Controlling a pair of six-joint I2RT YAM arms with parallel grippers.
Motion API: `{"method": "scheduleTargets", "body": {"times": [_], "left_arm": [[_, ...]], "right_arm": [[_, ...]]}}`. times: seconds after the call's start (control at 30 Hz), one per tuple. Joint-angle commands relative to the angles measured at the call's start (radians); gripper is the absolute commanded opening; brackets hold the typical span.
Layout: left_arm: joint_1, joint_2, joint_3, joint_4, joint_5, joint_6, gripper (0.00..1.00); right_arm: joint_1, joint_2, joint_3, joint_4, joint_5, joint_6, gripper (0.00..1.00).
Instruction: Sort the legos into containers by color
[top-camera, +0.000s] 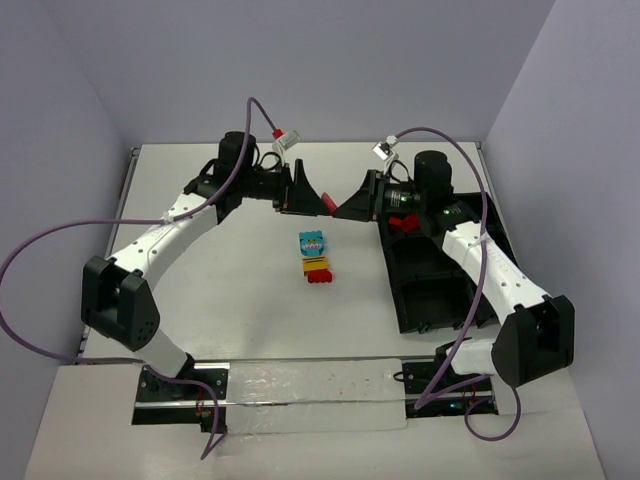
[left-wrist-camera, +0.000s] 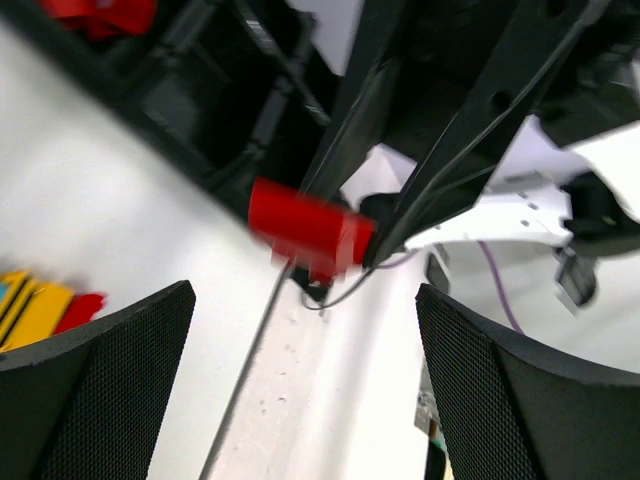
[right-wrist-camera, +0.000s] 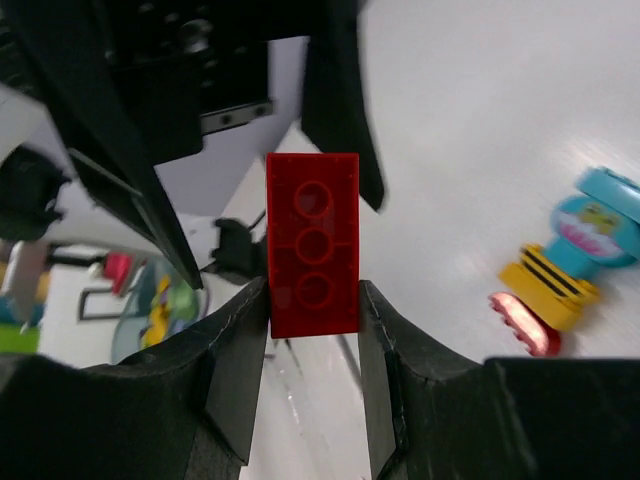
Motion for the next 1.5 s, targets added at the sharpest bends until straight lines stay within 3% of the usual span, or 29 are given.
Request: {"method": "scheduleTargets", "body": {"times": [0.0,0.07,0.2,0.37,0.47,0.6,0.97,1.03,1.13,1.23,1.47], "left_arm": [[0.057,-0.066,0.036,-0.123,-0.15,0.076,0.99],[0.088,-0.08,0.017,-0.143,-0.212,0.063,0.99],[0.083,-0.042,0.056,-0.282,-0.486,0.055,0.99],[-0.004,0.014,0.095,-0.398,-0.772,0.03,0.97],[-0.04,0.042,0.096,-0.429,-0.858,-0.003,0.97],[-0.083,0.067,0.087,-0.449,-0.92,-0.028,0.97],[-0.097,0.071,0.064,-0.438,-0.898,-0.02,0.98],[-0.097,0.081,0.07,-0.438,-0.894,-0.02,0.98],[-0.101,0.095,0.083,-0.443,-0.896,-0.022,0.99],[-0.103,0.098,0.088,-0.446,-0.899,-0.02,0.99],[-0.108,0.091,0.079,-0.438,-0.924,-0.025,0.99]], "right_arm": [[-0.023,-0.032,0.083,-0.269,0.325,-0.102,0.0],[-0.046,-0.045,0.081,-0.335,0.528,-0.077,0.0],[-0.079,-0.03,0.075,-0.436,0.863,-0.03,0.0],[-0.133,0.038,0.068,-0.464,1.012,-0.022,0.0],[-0.158,0.095,0.089,-0.471,1.055,-0.031,0.0],[-0.198,0.197,0.138,-0.476,1.122,-0.05,0.02],[-0.283,0.331,0.2,-0.465,1.157,-0.076,0.17],[-0.283,0.342,0.204,-0.465,1.155,-0.076,0.45],[-0.283,0.347,0.21,-0.469,1.165,-0.079,0.65],[-0.283,0.325,0.223,-0.478,1.166,-0.082,0.7],[-0.227,0.14,0.22,-0.446,1.078,-0.128,0.69]]}}
